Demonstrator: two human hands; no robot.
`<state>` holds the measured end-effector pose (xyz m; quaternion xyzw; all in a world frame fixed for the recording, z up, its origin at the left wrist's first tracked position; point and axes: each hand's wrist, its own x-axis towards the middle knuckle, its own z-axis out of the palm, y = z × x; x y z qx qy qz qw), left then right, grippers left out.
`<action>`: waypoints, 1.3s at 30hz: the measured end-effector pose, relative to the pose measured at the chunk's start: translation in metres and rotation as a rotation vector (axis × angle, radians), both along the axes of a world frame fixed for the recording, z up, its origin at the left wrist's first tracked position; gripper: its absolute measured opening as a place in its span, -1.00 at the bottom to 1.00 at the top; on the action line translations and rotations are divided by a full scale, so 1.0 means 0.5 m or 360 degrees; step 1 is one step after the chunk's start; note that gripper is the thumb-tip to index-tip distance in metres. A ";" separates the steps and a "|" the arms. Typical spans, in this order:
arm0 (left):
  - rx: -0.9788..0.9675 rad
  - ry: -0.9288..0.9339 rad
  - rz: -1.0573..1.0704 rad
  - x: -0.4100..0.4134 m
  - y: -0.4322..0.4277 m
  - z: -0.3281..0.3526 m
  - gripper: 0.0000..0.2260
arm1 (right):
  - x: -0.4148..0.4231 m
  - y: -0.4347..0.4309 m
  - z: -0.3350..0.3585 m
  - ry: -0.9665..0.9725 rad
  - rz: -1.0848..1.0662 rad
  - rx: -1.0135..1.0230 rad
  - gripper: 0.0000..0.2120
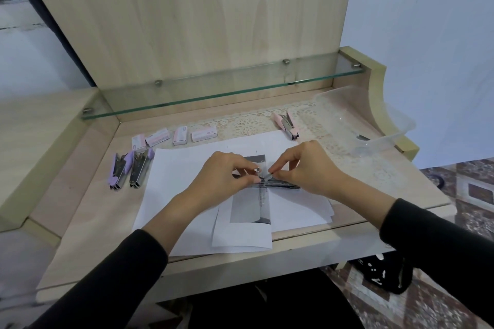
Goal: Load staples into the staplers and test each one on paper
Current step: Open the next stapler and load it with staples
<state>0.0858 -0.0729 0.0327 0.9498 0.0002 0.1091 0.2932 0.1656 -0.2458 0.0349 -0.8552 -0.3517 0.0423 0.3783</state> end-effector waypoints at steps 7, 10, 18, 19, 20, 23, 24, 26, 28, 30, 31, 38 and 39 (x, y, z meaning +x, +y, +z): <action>-0.0021 -0.0072 -0.0014 -0.003 -0.004 -0.006 -0.88 | -0.007 0.004 -0.023 -0.0167 -0.0024 0.0053 -0.96; -0.0023 -0.0083 -0.0017 -0.002 -0.003 -0.010 -0.87 | -0.010 0.005 -0.024 -0.0174 -0.0018 0.0058 -0.98; -0.0007 -0.0139 -0.0028 -0.005 -0.004 -0.019 -0.88 | -0.010 0.010 -0.030 -0.0168 -0.0021 0.0059 -0.98; -0.0016 -0.0146 -0.0028 -0.005 -0.005 -0.019 -0.88 | -0.010 0.010 -0.031 -0.0165 -0.0011 0.0058 -0.98; -0.0019 -0.0153 -0.0029 -0.007 -0.006 -0.019 -0.88 | -0.009 0.010 -0.032 -0.0167 0.0003 0.0059 -0.98; -0.0001 -0.0169 -0.0029 -0.009 -0.011 -0.017 -0.88 | -0.005 0.011 -0.035 -0.0189 0.0051 0.0077 -0.97; 0.0002 -0.0172 -0.0028 -0.009 -0.011 -0.017 -0.87 | -0.003 0.011 -0.037 -0.0192 0.0064 0.0084 -0.97; 0.0001 -0.0175 -0.0024 -0.010 -0.010 -0.017 -0.88 | 0.000 0.010 -0.040 -0.0189 0.0083 0.0102 -0.97; 0.0012 -0.0174 -0.0020 -0.011 -0.009 -0.019 -0.88 | 0.003 0.009 -0.046 -0.0196 0.0101 0.0133 -0.96; 0.0022 -0.0178 -0.0019 -0.011 -0.010 -0.019 -0.88 | 0.005 0.007 -0.050 -0.0212 0.0111 0.0158 -0.95; 0.0019 -0.0183 -0.0019 -0.012 -0.011 -0.019 -0.88 | 0.006 0.007 -0.051 -0.0219 0.0118 0.0162 -0.95; 0.0036 -0.0196 -0.0021 -0.012 -0.013 -0.014 -0.89 | 0.004 -0.001 -0.056 -0.0196 0.0183 0.0221 -0.87; 0.0041 -0.0194 -0.0025 -0.012 -0.012 -0.014 -0.90 | 0.005 -0.003 -0.054 -0.0164 0.0160 0.0208 -0.87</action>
